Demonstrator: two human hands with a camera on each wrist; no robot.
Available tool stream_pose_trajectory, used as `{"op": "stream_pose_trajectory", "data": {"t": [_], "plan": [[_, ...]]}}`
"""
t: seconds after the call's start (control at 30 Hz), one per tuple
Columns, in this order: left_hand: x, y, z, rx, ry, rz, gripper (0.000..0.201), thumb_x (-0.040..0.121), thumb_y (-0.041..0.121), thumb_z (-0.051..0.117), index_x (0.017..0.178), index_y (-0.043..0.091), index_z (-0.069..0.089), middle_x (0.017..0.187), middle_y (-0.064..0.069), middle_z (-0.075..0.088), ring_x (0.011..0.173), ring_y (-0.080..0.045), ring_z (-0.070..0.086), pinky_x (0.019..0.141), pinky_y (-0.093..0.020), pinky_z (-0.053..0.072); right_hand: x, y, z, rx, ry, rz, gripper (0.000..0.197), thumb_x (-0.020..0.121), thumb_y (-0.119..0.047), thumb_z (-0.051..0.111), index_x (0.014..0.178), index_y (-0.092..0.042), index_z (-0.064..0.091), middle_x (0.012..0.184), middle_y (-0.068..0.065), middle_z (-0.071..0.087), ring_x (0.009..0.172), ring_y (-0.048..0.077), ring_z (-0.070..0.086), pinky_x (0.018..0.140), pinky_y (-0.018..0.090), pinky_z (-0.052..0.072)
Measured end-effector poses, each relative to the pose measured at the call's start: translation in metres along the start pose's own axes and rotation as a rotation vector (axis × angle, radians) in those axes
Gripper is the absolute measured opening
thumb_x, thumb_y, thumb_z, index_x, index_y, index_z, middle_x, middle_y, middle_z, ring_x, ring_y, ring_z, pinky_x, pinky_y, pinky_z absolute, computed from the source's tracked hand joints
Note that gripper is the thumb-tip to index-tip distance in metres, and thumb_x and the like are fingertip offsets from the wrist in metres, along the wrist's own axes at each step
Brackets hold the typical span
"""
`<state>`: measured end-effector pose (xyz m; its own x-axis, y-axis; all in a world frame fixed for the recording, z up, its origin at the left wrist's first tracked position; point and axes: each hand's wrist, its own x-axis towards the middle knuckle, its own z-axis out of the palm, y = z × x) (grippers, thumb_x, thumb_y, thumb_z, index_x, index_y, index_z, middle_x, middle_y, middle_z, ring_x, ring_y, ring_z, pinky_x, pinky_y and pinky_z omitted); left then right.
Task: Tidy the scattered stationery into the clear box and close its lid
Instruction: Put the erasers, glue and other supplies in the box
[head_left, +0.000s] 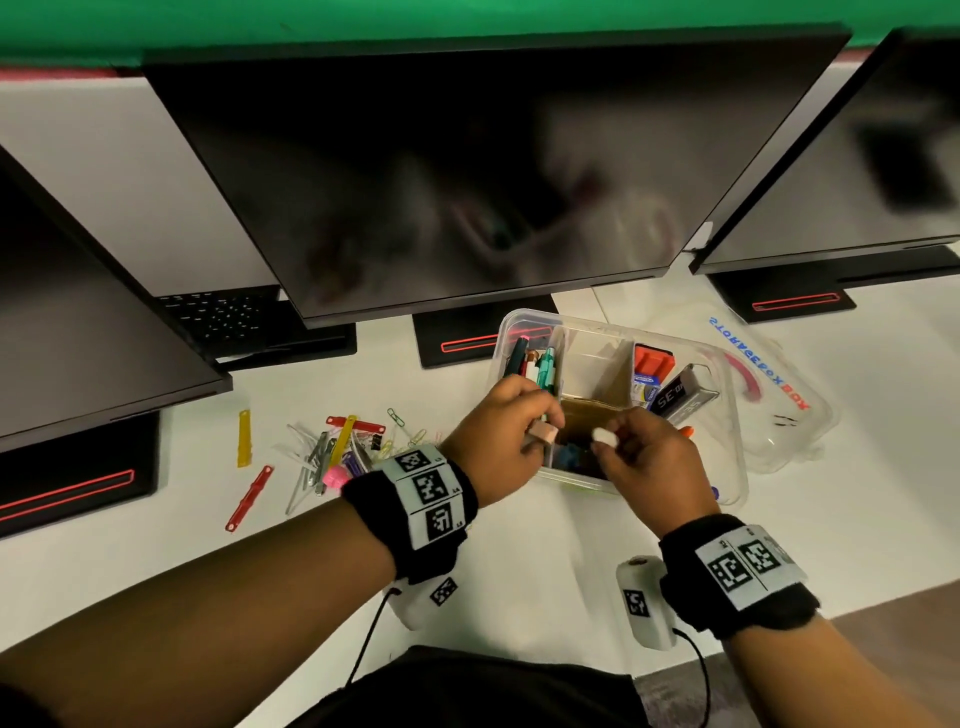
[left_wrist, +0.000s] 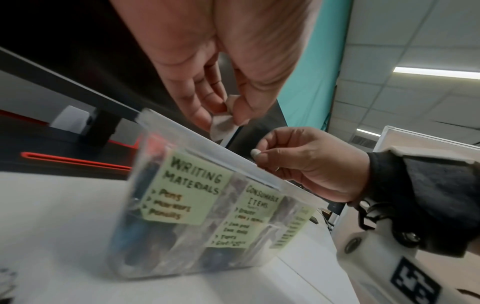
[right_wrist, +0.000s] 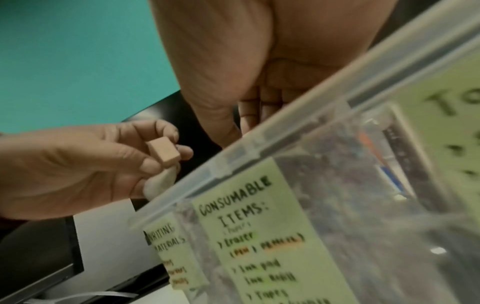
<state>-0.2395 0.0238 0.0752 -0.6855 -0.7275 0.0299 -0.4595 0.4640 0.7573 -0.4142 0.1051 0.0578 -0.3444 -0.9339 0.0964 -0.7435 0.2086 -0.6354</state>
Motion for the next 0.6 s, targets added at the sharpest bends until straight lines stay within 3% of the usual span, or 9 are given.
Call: {"op": "stream_pose_trajectory", "data": {"t": [0.1, 0.17, 0.3, 0.37, 0.47, 0.6], "plan": [[0.01, 0.005, 0.015, -0.006, -0.031, 0.029, 0.027, 0.081, 0.0, 0.058, 0.104, 0.014, 0.061, 0.116, 0.0, 0.045, 0.097, -0.008, 0.045, 0.087, -0.017, 0.043, -0.005, 0.008, 0.003, 0.011, 0.007, 0.018, 0.015, 0.078, -0.012, 0.072, 0.082, -0.018, 0.059, 0.061, -0.01, 0.052, 0.051, 0.002, 0.049, 0.05, 0.005, 0.037], [0.015, 0.007, 0.02, 0.001, -0.067, 0.019, 0.029, 0.082, -0.001, 0.058, 0.108, 0.013, 0.061, 0.119, -0.002, 0.046, 0.097, -0.013, 0.05, 0.087, -0.02, 0.046, -0.005, 0.011, 0.006, 0.004, 0.017, 0.021, 0.013, 0.078, -0.013, 0.072, 0.084, -0.016, 0.06, 0.062, -0.009, 0.052, 0.053, 0.0, 0.048, 0.049, 0.005, 0.034], [0.015, 0.002, 0.018, 0.02, -0.068, 0.008, 0.032, 0.085, 0.002, 0.058, 0.113, 0.014, 0.06, 0.126, -0.002, 0.046, 0.116, -0.016, 0.049, 0.099, -0.027, 0.047, -0.003, 0.017, 0.009, 0.012, 0.02, 0.037, 0.013, 0.078, -0.015, 0.071, 0.085, -0.014, 0.061, 0.064, -0.006, 0.052, 0.055, 0.001, 0.047, 0.051, 0.006, 0.031], [0.009, -0.008, 0.007, 0.05, -0.021, -0.035, 0.029, 0.087, 0.003, 0.056, 0.112, 0.017, 0.06, 0.126, 0.002, 0.048, 0.12, -0.013, 0.046, 0.102, -0.026, 0.045, -0.004, 0.018, 0.01, -0.03, 0.008, 0.02, 0.012, 0.078, -0.014, 0.07, 0.087, -0.013, 0.061, 0.071, -0.003, 0.054, 0.06, 0.009, 0.05, 0.055, 0.01, 0.032], [-0.007, -0.036, -0.018, 0.111, 0.081, -0.115, 0.025, 0.087, 0.002, 0.054, 0.105, 0.017, 0.064, 0.117, 0.003, 0.052, 0.108, -0.011, 0.05, 0.097, -0.026, 0.046, -0.004, 0.017, 0.011, -0.128, 0.013, -0.071, 0.014, 0.077, -0.009, 0.067, 0.091, -0.008, 0.065, 0.087, 0.004, 0.062, 0.078, 0.023, 0.059, 0.068, 0.02, 0.041], [-0.036, -0.089, -0.055, 0.22, 0.204, -0.242, 0.025, 0.085, -0.004, 0.053, 0.096, 0.013, 0.069, 0.109, -0.004, 0.058, 0.094, -0.016, 0.054, 0.086, -0.024, 0.045, -0.002, 0.015, 0.011, -0.197, -0.009, -0.08, 0.022, 0.077, -0.01, 0.066, 0.099, -0.006, 0.067, 0.102, 0.01, 0.065, 0.091, 0.029, 0.061, 0.078, 0.031, 0.05]]}}
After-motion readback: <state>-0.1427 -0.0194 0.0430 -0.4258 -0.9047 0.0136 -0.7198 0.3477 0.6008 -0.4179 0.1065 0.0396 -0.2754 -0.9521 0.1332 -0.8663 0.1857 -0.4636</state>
